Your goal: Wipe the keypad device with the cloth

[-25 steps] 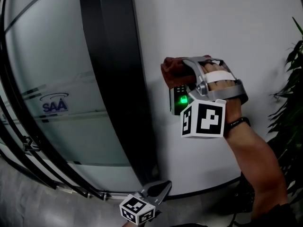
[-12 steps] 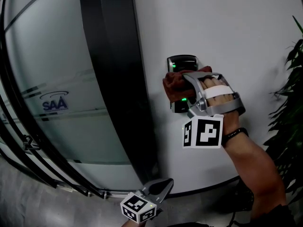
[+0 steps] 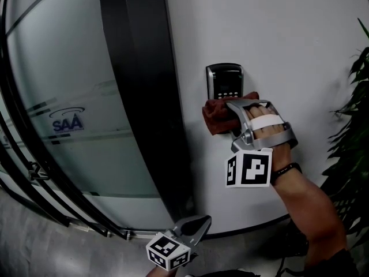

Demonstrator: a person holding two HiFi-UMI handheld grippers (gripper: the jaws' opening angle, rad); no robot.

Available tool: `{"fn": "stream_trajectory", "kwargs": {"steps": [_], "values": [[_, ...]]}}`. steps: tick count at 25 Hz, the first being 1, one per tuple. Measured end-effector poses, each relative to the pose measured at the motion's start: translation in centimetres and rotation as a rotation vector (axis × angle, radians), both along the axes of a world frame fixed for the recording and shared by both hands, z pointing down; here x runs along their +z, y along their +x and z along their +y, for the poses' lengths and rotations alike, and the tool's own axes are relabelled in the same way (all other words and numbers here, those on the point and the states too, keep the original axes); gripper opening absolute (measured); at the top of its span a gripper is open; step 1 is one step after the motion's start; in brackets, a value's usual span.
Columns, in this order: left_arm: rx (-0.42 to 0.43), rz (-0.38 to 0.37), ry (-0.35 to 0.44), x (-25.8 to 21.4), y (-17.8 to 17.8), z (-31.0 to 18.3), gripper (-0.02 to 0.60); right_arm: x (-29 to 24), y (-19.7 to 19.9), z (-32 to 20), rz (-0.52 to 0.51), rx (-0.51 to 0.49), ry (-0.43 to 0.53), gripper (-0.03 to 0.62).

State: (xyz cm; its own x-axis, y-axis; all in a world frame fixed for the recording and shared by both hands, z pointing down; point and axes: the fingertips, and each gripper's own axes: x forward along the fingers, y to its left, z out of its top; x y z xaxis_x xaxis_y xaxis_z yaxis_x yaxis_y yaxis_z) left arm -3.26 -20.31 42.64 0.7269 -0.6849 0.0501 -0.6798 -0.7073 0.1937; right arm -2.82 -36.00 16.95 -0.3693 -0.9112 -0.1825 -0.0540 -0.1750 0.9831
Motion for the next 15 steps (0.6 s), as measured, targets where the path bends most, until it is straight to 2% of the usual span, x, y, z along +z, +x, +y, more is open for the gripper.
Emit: {"fn": "stream_trajectory", "kwargs": {"steps": [15], "values": [[0.008, 0.003, -0.001, 0.0, 0.3, 0.1, 0.017, 5.1, 0.2, -0.3, 0.024, 0.003, -0.085, 0.055]]}}
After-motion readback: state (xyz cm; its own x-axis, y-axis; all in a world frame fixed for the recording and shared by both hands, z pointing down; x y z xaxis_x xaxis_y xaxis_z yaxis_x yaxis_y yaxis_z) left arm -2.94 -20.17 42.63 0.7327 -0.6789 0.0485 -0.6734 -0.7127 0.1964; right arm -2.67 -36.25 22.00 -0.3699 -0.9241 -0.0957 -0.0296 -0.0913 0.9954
